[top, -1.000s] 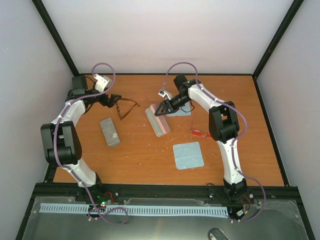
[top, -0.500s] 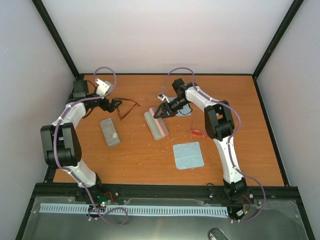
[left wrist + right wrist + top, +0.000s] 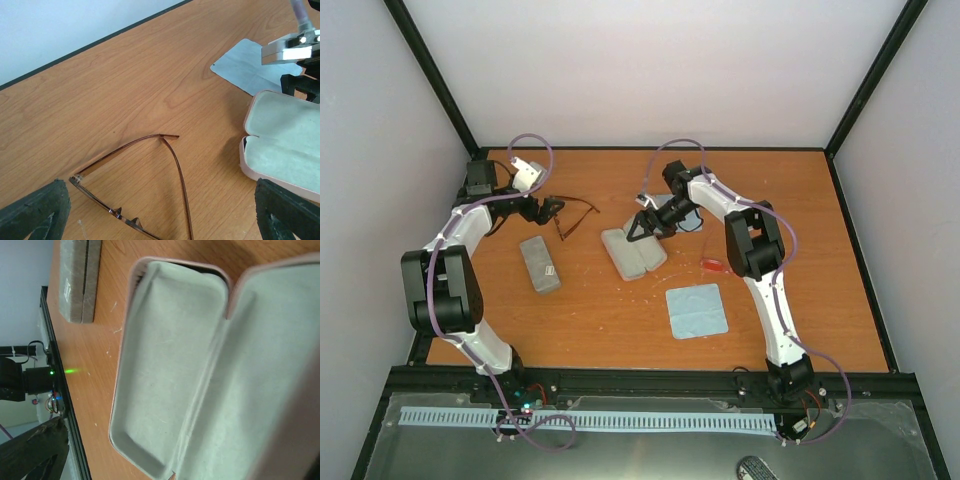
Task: Organize the sunglasses
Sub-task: Place the sunglasses case at the center of the board, then adjust the sunglasses case at the center of the board.
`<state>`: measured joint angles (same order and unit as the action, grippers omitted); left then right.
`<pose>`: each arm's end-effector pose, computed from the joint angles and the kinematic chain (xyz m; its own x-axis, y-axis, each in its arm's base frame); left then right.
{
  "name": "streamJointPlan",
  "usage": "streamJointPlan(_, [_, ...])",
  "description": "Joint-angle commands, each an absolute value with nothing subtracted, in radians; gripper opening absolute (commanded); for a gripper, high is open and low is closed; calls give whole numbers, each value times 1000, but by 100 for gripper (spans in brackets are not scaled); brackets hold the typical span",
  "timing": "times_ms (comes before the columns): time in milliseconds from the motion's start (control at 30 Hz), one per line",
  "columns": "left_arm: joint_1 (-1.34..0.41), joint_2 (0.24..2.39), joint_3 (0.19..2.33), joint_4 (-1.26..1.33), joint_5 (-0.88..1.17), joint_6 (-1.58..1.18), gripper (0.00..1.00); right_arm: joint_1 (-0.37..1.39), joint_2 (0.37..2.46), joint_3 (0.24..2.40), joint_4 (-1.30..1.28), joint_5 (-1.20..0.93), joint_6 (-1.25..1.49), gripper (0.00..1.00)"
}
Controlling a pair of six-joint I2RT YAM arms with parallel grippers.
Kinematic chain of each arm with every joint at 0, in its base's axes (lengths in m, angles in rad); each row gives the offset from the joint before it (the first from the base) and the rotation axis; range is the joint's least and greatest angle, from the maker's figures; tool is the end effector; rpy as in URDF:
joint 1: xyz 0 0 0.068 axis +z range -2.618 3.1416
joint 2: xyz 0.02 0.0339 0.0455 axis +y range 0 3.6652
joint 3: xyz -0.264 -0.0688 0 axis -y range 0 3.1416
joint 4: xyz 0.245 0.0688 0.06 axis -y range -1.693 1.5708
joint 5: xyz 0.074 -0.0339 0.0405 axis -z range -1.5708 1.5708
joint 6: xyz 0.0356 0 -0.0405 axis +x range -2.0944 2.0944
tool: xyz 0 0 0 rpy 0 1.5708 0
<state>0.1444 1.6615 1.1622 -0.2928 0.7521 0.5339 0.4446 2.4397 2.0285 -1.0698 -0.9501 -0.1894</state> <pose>0.3577 0.0274 0.2406 -0.4182 0.3147 -0.8521 0.6768 0.7336 -0.0612 0.4197 0.2320 0.1467 -0.8236 -0.5137 -0.2406 -0.4796 0.4042 0.7788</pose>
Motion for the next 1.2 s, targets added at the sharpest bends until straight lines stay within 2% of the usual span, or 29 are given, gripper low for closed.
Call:
streamJointPlan(0, [144, 1652, 1169, -279, 787, 549, 100, 449, 2435, 2049, -1104, -889, -195, 100])
streamJointPlan(300, [93, 1729, 1228, -247, 815, 565, 100, 426, 2170, 1962, -1095, -564, -117, 100])
streamJointPlan(467, [63, 1758, 1240, -217, 815, 569, 99, 480, 2010, 1857, -1041, -468, -85, 99])
streamJointPlan(500, [59, 1761, 1239, -212, 816, 566, 99, 505, 2002, 1846, -1041, -457, -89, 94])
streamJointPlan(533, [58, 1761, 1236, -207, 818, 565, 99, 529, 2005, 1839, -1048, -450, -91, 75])
streamJointPlan(600, [57, 1757, 1229, -198, 814, 559, 100, 574, 2038, 1839, -1062, -423, -76, 13])
streamJointPlan(633, [57, 1754, 1222, -192, 809, 557, 99, 596, 2073, 1852, -1080, -425, -77, 4])
streamJointPlan(833, [57, 1713, 1159, -169, 757, 565, 100, 706, 2207, 1898, -1095, -403, -61, 3])
streamJointPlan(1167, [74, 1657, 1086, -130, 723, 565, 99, 712, 2268, 1853, -1094, -266, -16, 3])
